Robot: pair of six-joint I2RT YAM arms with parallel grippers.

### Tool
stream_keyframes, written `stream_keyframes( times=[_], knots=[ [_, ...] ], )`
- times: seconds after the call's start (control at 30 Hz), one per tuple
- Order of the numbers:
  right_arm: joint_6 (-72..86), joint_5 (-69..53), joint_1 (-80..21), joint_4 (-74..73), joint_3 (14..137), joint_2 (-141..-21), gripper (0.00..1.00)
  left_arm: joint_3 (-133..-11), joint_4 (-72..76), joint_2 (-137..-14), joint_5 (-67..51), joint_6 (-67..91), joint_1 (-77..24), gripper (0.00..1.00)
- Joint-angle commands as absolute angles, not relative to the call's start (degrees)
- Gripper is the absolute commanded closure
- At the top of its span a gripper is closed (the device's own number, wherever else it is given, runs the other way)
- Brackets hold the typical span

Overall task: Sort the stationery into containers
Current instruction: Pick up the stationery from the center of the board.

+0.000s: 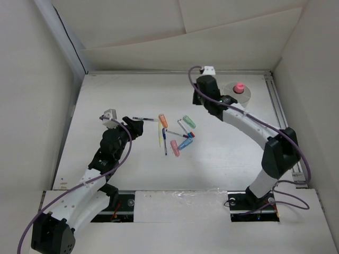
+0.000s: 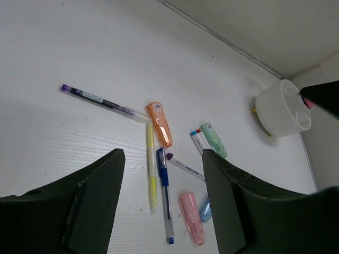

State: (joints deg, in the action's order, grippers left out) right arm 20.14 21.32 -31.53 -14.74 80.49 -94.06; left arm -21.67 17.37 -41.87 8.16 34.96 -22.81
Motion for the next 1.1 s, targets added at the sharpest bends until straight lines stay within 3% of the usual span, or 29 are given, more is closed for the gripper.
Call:
stream_keyframes(
  times=[0.0,0.13,0.17,0.27,1.07],
  knots=[
    [18.02,15.83,-35.05,-13.62,79.01,-99.74,1.00,-23.55,19.78,-41.13,8.26,34.72,-23.03,0.43],
    [16.88,15.82,-37.00,-15.29,80.15,-105.11,0.92,-23.55,19.25,-41.13,8.26,34.72,-23.03,0.43],
    [16.35,15.04,-37.00,-15.29,80.16,-106.77,0.78,-23.55,19.25,-41.13,8.26,34.72,-23.03,0.43],
    [15.83,15.03,-37.00,-16.44,81.29,-109.85,0.56,-23.55,19.25,-41.13,8.26,34.72,-23.03,0.43],
    [14.15,12.30,-33.05,-21.53,90.70,-120.93,0.49,-23.55,19.25,-40.61,8.26,34.72,-23.03,0.44]
  ],
)
